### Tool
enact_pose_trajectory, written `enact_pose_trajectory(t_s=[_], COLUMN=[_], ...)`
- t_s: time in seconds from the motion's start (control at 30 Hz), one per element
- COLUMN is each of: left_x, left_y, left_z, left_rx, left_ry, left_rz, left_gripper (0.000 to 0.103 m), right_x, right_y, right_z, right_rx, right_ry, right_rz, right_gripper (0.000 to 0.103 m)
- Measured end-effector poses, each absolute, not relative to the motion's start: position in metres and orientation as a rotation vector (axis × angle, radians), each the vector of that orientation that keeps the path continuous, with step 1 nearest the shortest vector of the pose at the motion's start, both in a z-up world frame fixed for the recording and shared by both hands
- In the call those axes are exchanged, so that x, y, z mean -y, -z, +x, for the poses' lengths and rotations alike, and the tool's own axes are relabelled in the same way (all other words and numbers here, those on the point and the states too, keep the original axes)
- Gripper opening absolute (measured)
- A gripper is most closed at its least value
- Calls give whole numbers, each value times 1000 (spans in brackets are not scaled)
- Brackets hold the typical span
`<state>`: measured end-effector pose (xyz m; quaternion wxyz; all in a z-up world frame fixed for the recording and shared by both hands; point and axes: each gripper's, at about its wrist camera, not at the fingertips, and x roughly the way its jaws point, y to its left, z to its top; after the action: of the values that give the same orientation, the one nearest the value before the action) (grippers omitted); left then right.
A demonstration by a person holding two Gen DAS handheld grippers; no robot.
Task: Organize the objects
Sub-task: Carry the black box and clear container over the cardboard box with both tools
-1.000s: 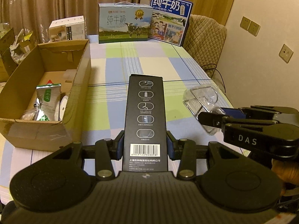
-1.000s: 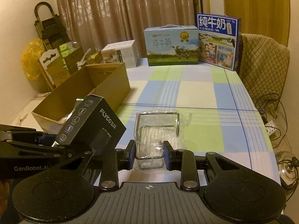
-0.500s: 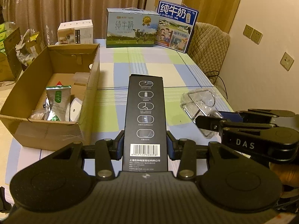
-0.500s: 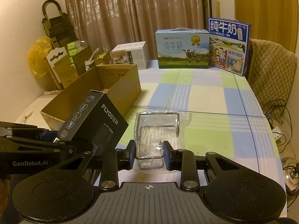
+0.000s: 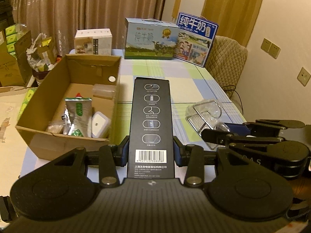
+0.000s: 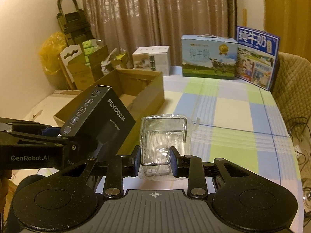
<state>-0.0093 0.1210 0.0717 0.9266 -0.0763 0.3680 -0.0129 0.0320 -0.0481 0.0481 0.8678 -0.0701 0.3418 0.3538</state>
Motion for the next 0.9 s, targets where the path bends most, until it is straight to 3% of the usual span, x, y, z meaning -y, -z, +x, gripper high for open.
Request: enact_pose_trajectory(t_s=[0.9], left_x=[-222], left_y=[-94], left_z=[-23], left_rx=[-717], left_ry=[-118], left_rz=[-130], left_gripper=[38], right_x=[-70], right_y=[-51], right_z=[26], right_rx=[-677], right_ry=[-905], right_rz=[-233], right_gripper=[28])
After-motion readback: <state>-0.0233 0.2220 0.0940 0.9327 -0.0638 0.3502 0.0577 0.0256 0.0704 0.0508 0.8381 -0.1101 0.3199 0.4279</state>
